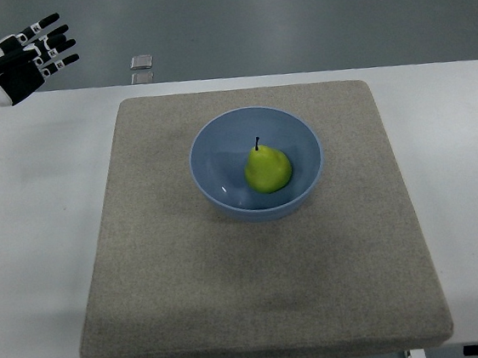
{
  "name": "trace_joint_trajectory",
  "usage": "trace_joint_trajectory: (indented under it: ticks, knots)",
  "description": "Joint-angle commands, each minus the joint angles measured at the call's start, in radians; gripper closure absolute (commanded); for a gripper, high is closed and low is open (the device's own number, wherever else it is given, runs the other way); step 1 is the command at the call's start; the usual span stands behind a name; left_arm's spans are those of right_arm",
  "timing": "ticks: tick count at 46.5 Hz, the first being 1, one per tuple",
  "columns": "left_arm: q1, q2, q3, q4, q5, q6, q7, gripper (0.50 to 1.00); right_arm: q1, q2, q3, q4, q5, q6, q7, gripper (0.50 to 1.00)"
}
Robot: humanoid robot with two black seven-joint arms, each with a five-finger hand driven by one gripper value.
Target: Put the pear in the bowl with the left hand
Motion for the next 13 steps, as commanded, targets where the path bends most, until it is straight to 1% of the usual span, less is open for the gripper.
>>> trace_joint_trajectory:
  ticks: [1,13]
  knots:
    - [0.000,0.000,0.000,0.001,0.000,0.000,0.000,0.501,0.000,0.000,0.000,0.000,-0.001,0.000,0.000,0.574]
    - [0.002,-0.013,-0.003,0.001,0.000,0.000,0.000,0.501,-0.002,0.000,0.000,0.000,-0.001,0.000,0.000,0.574]
